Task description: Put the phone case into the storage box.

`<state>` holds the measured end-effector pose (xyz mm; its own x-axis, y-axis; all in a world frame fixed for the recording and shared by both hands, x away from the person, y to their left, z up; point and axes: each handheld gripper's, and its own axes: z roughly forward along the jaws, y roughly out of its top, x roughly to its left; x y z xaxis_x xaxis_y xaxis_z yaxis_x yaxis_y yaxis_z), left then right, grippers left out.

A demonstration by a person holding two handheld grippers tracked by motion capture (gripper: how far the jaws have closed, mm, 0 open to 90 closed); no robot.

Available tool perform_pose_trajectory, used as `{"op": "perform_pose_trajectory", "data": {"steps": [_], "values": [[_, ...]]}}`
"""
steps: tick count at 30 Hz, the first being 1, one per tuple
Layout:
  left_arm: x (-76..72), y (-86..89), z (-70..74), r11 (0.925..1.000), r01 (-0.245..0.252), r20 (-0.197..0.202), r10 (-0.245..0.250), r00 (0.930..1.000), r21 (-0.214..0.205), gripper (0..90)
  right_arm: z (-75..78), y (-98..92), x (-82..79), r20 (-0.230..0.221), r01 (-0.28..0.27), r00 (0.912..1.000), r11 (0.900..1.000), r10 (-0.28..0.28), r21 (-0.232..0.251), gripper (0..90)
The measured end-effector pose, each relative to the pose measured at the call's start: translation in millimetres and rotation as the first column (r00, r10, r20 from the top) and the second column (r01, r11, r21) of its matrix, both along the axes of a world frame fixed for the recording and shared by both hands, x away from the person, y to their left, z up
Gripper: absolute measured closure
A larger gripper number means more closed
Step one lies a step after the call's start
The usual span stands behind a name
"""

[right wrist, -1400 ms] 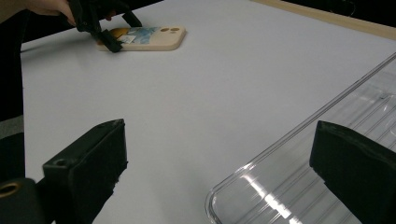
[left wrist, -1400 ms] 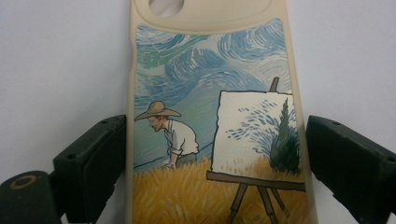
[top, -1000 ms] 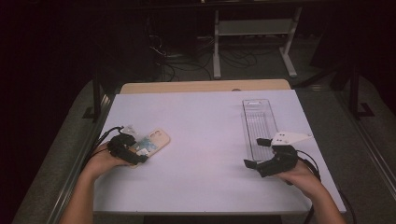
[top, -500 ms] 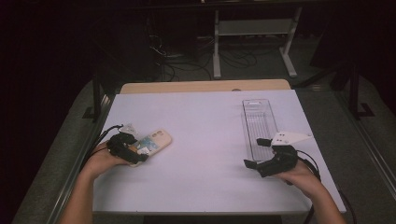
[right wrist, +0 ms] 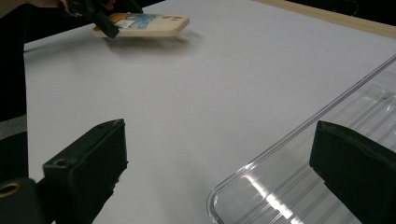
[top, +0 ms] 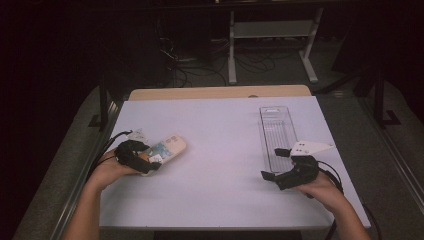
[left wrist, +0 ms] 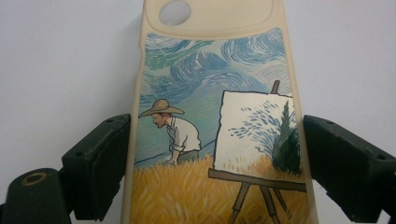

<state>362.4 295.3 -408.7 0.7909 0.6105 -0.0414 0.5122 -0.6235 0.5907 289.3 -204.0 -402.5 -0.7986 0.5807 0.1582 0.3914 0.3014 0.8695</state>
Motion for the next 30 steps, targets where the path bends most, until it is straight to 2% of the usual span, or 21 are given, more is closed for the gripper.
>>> {"op": "perform_pose_trajectory", "data": {"steps": [2,5,8,15,16,17,19,20,22,23,24,27,30], "values": [[-0.4,-2.8,3.1,0.9999,0.015,-0.001,-0.015,0.9999,-0.001,11.1,-0.1,0.1,0.1,0.002,0.000,1.0000,1.0000,0.000,0.000,3.4],[-1.4,-7.2,6.7,0.9994,0.025,0.007,-0.025,0.9997,-0.024,11.2,0.0,0.0,0.2,0.001,-0.001,1.0000,1.0000,0.001,0.000,3.4],[-1.2,-10.5,11.2,0.9987,0.049,0.019,-0.048,0.9986,-0.013,11.2,0.1,-0.1,0.3,-0.002,-0.002,1.0000,1.0000,0.002,0.001,3.4],[-1.5,-19.7,21.6,0.9952,0.083,0.040,-0.081,0.9959,-0.051,11.2,1.2,-0.1,1.2,-0.016,-0.011,0.9998,0.9999,0.011,0.000,3.0],[-0.9,-20.7,23.6,0.9943,0.098,0.058,-0.096,0.9937,-0.042,11.2,1.4,-0.1,1.3,-0.018,-0.012,0.9998,0.9999,0.012,0.001,2.9],[-1.7,-22.1,24.0,0.9941,0.093,0.051,-0.090,0.9946,-0.056,11.2,1.5,-0.2,1.5,-0.020,-0.014,0.9997,0.9999,0.014,0.003,2.9],[-1.2,-23.9,26.8,0.9918,0.119,0.063,-0.116,0.9912,-0.046,11.2,1.7,-0.3,1.5,-0.023,-0.014,0.9996,0.9999,0.014,0.002,2.9],[-2.2,-26.6,27.2,0.9910,0.119,0.058,-0.116,0.9916,-0.060,11.2,1.8,-0.2,1.6,-0.024,-0.016,0.9996,0.9999,0.016,0.001,2.9],[-2.7,-29.8,28.4,0.9898,0.128,0.060,-0.124,0.9905,-0.063,11.2,2.2,-0.3,1.7,-0.026,-0.019,0.9995,0.9998,0.019,-0.004,2.8],[-2.2,-30.6,29.7,0.9882,0.145,0.057,-0.142,0.9882,-0.051,11.2,2.4,-0.5,2.2,-0.026,-0.026,0.9994,0.9996,0.025,-0.008,2.8],[-2.7,-32.7,30.5,0.9872,0.148,0.050,-0.145,0.9882,-0.059,11.2,2.7,-0.5,2.5,-0.029,-0.032,0.9991,0.9994,0.032,-0.012,2.8],[-1.4,-35.8,33.5,0.9839,0.173,0.056,-0.170,0.9838,-0.046,11.2,3.3,-0.1,3.6,-0.039,-0.041,0.9984,0.9989,0.040,-0.023,2.7],[-1.0,-39.1,37.1,0.9821,0.181,0.062,-0.177,0.9822,-0.054,11.2,3.8,-0.6,5.0,-0.040,-0.044,0.9983,0.9987,0.043,-0.026,2.5]]}}
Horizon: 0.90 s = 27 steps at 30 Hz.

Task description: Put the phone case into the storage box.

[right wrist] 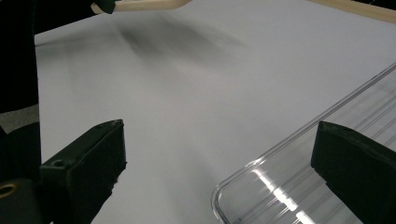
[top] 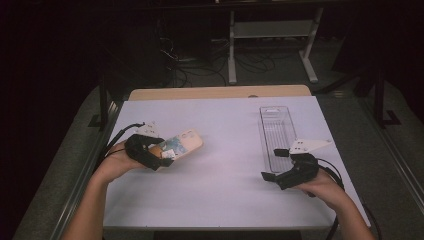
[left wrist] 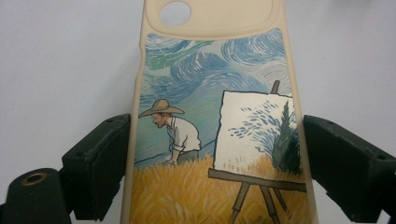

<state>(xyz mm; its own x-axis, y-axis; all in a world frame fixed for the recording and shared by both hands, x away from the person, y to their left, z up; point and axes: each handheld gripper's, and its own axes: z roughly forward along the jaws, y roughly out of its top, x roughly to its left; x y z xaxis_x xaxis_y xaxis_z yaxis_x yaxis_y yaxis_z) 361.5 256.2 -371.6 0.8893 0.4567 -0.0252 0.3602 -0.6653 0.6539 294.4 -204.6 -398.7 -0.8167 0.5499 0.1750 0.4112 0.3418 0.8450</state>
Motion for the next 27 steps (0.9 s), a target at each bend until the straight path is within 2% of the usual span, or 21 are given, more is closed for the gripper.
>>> {"op": "perform_pose_trajectory", "data": {"steps": [4,12,19,23,27], "values": [[1.3,-6.4,8.3,0.9997,0.025,0.012,-0.025,0.9996,-0.002,11.2,2.3,-4.3,3.5,-0.003,0.006,1.0000,0.9999,-0.006,0.016,2.4],[3.7,-22.1,21.3,0.9975,0.070,0.020,-0.070,0.9973,-0.004,11.2,11.3,-12.2,9.1,0.018,0.013,0.9998,0.9999,-0.013,0.005,2.1],[5.1,-39.7,22.7,0.9902,0.139,0.010,-0.139,0.9902,0.010,11.2,13.8,-13.6,14.8,0.016,0.008,0.9998,0.9999,-0.008,-0.009,2.0],[4.5,-47.8,22.9,0.9824,0.185,0.007,-0.185,0.9826,0.025,11.2,15.3,-10.6,19.1,0.011,-0.010,0.9999,0.9998,0.010,-0.017,1.9],[4.2,-51.9,21.7,0.9799,0.198,0.000,-0.198,0.9802,0.023,11.2,15.8,-8.9,23.9,0.007,-0.020,0.9998,0.9996,0.020,-0.020,1.6]]}}
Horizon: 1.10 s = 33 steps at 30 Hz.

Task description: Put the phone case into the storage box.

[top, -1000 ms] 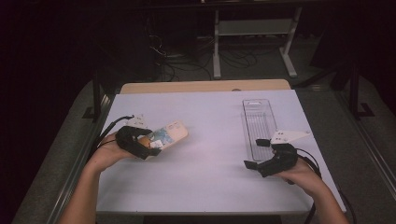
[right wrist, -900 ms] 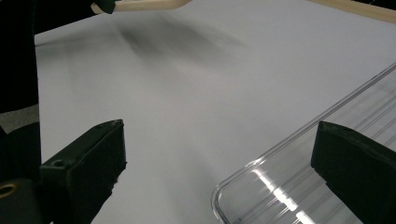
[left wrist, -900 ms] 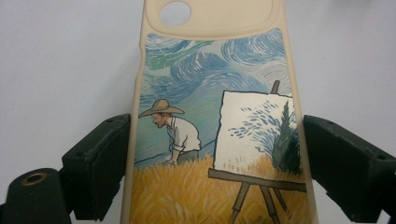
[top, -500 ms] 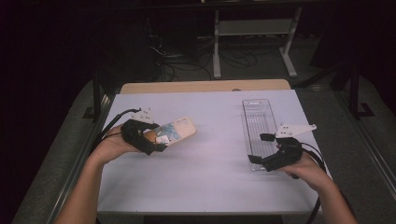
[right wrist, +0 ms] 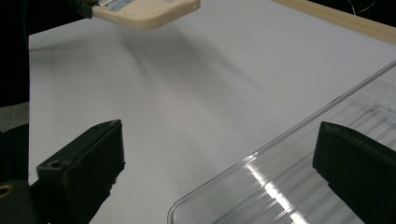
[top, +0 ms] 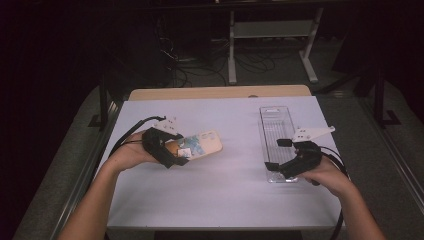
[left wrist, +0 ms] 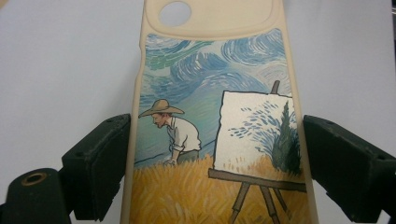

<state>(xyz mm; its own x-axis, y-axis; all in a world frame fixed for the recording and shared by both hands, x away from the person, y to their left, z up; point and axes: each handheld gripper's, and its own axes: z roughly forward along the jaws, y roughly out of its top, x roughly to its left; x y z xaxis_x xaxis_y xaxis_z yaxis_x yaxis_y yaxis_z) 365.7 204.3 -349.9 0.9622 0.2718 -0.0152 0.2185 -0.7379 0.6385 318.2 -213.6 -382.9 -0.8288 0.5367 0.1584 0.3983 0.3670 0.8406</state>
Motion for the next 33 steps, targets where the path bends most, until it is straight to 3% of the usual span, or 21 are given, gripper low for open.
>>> {"op": "perform_pose_trajectory", "data": {"steps": [6,14,33], "values": [[1.3,-4.2,0.0,0.9996,0.029,-0.003,-0.029,0.9996,-0.006,11.2,0.3,2.1,8.0,-0.012,-0.025,0.9996,0.9996,0.025,-0.012,1.1],[3.3,-14.8,4.6,0.9965,0.079,-0.001,-0.079,0.9969,0.029,11.2,7.3,13.3,21.5,-0.021,-0.084,0.9963,0.9958,0.083,-0.037,1.1],[6.5,-31.5,13.0,0.9823,0.180,0.011,-0.181,0.9835,0.053,11.2,30.4,30.6,41.5,-0.024,-0.187,0.9824,0.9804,0.186,-0.063,1.1]]}}
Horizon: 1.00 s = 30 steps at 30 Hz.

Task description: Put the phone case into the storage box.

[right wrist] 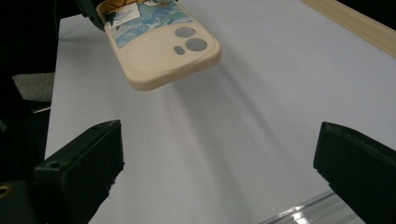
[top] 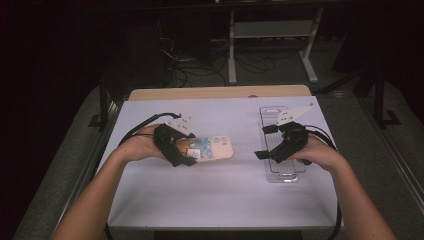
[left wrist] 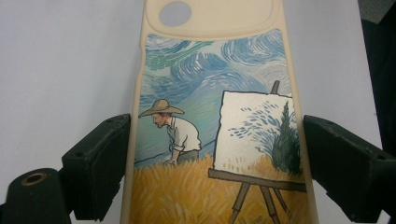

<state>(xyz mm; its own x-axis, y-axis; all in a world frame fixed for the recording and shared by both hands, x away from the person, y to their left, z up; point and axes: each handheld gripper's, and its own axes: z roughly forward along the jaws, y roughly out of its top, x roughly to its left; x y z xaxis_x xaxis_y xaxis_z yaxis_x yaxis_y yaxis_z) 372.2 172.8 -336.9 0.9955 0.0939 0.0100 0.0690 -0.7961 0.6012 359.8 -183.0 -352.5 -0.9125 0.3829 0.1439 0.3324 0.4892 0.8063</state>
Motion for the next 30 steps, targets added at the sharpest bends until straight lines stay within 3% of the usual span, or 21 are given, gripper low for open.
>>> {"op": "perform_pose_trajectory", "data": {"steps": [7,15,22,24,25,27,30], "values": [[-0.3,-5.8,0.6,0.9994,0.031,0.001,-0.032,0.9995,0.016,11.2,5.6,11.7,1.7,-0.018,-0.042,0.9990,0.9989,0.041,-0.021,1.1],[-1.4,-11.8,5.2,0.9968,0.076,0.009,-0.076,0.9971,0.025,11.2,11.5,25.3,4.7,0.005,-0.097,0.9952,0.9933,0.098,-0.063,1.1],[-1.8,-16.7,8.0,0.9940,0.104,0.007,-0.104,0.9946,0.035,11.2,17.9,38.8,4.6,-0.001,-0.128,0.9917,0.9894,0.129,-0.068,0.7],[-1.5,-17.6,8.3,0.9930,0.112,0.005,-0.112,0.9937,0.038,11.2,18.8,42.5,5.9,0.018,-0.146,0.9888,0.9856,0.148,-0.086,0.6],[-1.4,-18.1,8.1,0.9930,0.111,0.006,-0.112,0.9937,0.038,11.2,19.6,45.4,4.3,-0.002,-0.149,0.9888,0.9860,0.149,-0.075,0.6],[-1.0,-19.2,7.7,0.9922,0.116,0.005,-0.116,0.9932,0.047,11.2,19.2,47.5,6.1,0.028,-0.164,0.9855,0.9817,0.167,-0.097,0.6],[-0.8,-20.8,7.3,0.9913,0.122,0.003,-0.122,0.9925,0.049,11.2,19.3,51.8,5.8,0.028,-0.172,0.9840,0.9799,0.176,-0.101,0.6]]}}
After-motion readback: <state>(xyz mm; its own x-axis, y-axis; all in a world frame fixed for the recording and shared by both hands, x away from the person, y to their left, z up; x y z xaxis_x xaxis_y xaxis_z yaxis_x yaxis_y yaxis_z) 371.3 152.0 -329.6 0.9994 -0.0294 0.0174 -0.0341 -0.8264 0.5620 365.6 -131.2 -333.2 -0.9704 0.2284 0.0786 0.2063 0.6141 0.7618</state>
